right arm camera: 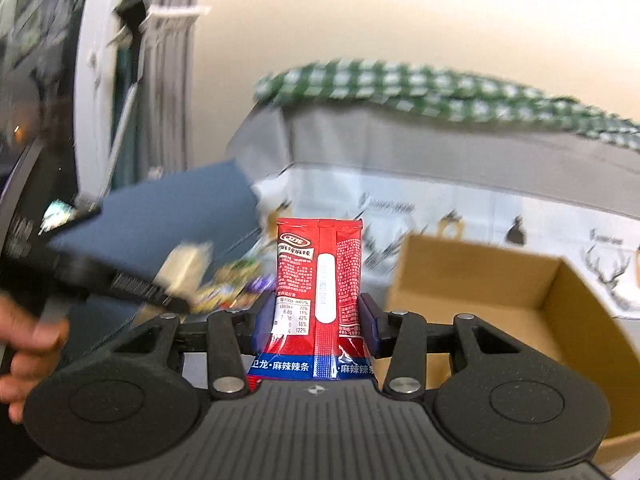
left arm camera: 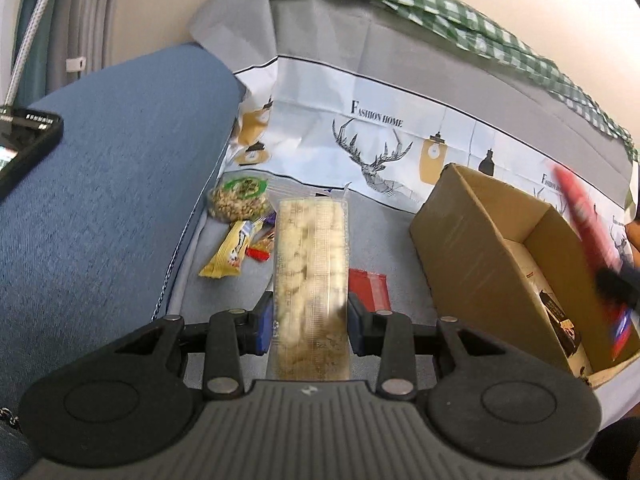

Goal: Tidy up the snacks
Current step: 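Lift the red packet with the right gripper while the left gripper lifts the cube bag, then carry the red spicy strip packet and cube bag over the cardboard box, then open both grippers to drop the red packet and cube bag into the box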

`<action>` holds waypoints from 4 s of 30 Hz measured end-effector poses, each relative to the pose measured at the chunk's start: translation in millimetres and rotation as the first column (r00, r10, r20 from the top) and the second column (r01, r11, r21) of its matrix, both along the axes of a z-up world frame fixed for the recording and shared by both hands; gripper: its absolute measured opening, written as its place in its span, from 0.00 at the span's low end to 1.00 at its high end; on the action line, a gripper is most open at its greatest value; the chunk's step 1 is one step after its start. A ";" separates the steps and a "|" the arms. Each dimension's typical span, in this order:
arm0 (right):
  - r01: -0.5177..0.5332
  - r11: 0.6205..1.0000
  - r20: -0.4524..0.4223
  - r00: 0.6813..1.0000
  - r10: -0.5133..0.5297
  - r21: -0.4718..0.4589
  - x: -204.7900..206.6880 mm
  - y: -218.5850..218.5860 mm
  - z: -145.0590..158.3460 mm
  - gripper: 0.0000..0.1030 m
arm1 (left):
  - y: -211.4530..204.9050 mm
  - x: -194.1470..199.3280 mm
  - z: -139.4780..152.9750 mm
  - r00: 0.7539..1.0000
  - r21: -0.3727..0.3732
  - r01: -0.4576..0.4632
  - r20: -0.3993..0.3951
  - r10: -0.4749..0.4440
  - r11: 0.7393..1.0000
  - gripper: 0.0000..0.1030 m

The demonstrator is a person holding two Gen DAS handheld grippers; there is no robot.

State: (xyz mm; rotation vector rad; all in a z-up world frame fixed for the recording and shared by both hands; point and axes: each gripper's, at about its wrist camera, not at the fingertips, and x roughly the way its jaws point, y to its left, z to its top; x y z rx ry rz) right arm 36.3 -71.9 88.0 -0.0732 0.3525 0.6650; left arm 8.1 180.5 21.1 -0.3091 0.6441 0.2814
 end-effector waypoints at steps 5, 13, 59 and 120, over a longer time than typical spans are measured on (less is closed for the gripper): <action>0.103 0.995 0.074 0.992 -0.103 0.004 37.9 -38.5 14.5 0.45 | -2.6 4.0 -2.7 1.000 -0.013 0.030 -0.006 -0.030 0.999 0.39; 0.243 0.969 0.025 0.969 -0.244 0.046 85.3 -86.1 3.7 0.45 | -14.5 10.9 5.1 0.998 -0.009 0.063 0.024 -0.063 0.998 0.39; 0.432 0.902 -0.124 0.895 -0.428 0.002 138.5 -146.2 -9.7 0.45 | -181.3 118.4 37.7 0.890 0.121 0.366 0.242 -0.385 0.923 0.39; 0.409 0.910 -0.053 0.909 -0.413 -0.066 134.2 -114.6 -11.3 0.64 | -165.6 100.9 38.5 0.862 0.086 0.350 0.360 -0.356 0.933 0.58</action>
